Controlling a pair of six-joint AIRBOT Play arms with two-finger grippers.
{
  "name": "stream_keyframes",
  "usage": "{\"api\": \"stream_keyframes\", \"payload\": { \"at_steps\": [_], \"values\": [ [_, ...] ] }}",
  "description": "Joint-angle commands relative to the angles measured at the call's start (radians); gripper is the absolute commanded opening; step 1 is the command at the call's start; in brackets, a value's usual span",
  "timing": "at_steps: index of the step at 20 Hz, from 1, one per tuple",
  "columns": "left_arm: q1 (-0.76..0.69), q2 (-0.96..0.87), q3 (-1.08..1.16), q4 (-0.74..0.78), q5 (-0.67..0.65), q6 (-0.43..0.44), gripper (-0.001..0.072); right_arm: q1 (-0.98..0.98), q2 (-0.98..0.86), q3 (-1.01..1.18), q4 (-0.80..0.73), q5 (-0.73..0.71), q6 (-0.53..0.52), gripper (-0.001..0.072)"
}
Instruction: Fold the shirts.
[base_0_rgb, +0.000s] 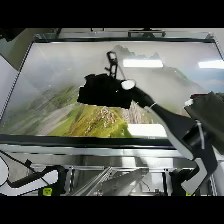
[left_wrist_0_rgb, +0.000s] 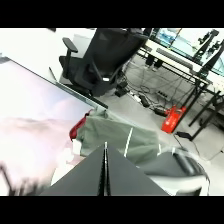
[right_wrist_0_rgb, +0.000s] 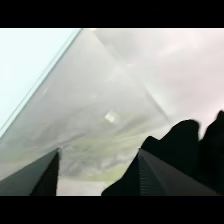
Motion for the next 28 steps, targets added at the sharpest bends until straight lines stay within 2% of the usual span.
{"api": "stream_keyframes", "payload": {
  "at_steps": [1,3,5,8,9,17,19,20,21,23,24,28],
  "values": [
    [0.003,-0.003,0.000,-0.002,-0.028,-0.006,0.0020,-0.226,0.122,0.002,-0.393,0.396,0.397,0.0485],
    [0.002,-0.003,0.000,-0.003,-0.037,-0.006,0.0020,-0.345,0.137,0.000,-0.558,0.617,0.562,0.0501],
    [0.003,-0.003,0.000,-0.002,-0.038,-0.006,0.0020,-0.418,0.133,-0.046,-0.609,0.697,0.612,0.0502],
    [0.002,-0.003,0.000,-0.002,-0.037,-0.005,0.0020,-0.456,0.083,-0.124,-0.609,0.674,0.618,0.0526],
    [0.002,-0.003,0.000,-0.002,-0.037,-0.005,0.0020,-0.460,0.048,-0.127,-0.608,0.675,0.637,0.0633],
    [0.002,-0.006,0.000,-0.002,-0.037,0.006,0.0020,-0.409,-0.148,-0.126,-0.465,0.595,0.629,0.0629],
    [0.002,-0.010,0.000,-0.002,-0.038,0.006,0.0020,-0.404,-0.168,-0.124,-0.410,0.569,0.588,0.0627],
    [0.002,-0.010,-0.001,0.006,-0.038,0.006,0.0020,-0.403,-0.179,-0.122,-0.352,0.563,0.552,0.0511],
    [0.002,-0.010,-0.001,0.005,-0.039,0.006,0.0020,-0.403,-0.185,-0.122,-0.274,0.565,0.492,0.0322],
    [0.002,-0.010,-0.001,0.005,-0.039,0.005,0.0021,-0.403,-0.184,-0.120,-0.096,0.594,0.352,0.0075],
    [0.002,-0.010,0.000,0.005,-0.045,0.005,0.0020,-0.407,-0.174,-0.108,-0.039,0.627,0.319,0.0018],
    [0.002,-0.010,-0.001,0.005,-0.054,0.005,0.0020,-0.468,-0.001,-0.034,-0.035,0.732,0.317,0.0018]
  ]
}}
